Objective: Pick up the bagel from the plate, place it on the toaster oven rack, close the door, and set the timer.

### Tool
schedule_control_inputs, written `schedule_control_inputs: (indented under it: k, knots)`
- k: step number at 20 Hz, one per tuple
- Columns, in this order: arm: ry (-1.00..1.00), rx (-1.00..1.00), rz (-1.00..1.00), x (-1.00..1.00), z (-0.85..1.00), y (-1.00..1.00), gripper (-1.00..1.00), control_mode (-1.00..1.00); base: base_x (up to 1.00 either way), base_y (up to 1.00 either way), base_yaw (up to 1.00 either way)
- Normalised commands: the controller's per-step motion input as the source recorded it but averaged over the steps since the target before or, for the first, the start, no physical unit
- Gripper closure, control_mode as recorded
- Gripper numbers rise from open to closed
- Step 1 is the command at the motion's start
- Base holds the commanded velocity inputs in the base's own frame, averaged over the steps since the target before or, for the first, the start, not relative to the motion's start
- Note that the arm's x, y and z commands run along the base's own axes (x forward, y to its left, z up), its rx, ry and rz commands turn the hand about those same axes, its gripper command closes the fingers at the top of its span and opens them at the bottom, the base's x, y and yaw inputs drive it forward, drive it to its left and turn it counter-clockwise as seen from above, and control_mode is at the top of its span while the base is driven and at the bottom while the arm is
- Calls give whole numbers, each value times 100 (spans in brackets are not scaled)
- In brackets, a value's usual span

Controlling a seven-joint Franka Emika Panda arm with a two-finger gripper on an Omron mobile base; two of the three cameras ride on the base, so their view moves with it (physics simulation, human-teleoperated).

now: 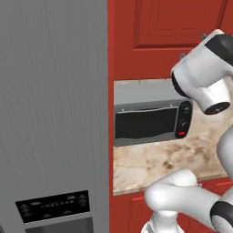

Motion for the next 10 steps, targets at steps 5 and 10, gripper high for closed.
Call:
schedule_control_inputs:
  k: [5,10]
  knots:
    - [59,92,8,-22,39,-4,-100,-100,0,0,0]
    - [54,78,18,-34,57,-10,-100,-100,0,0,0]
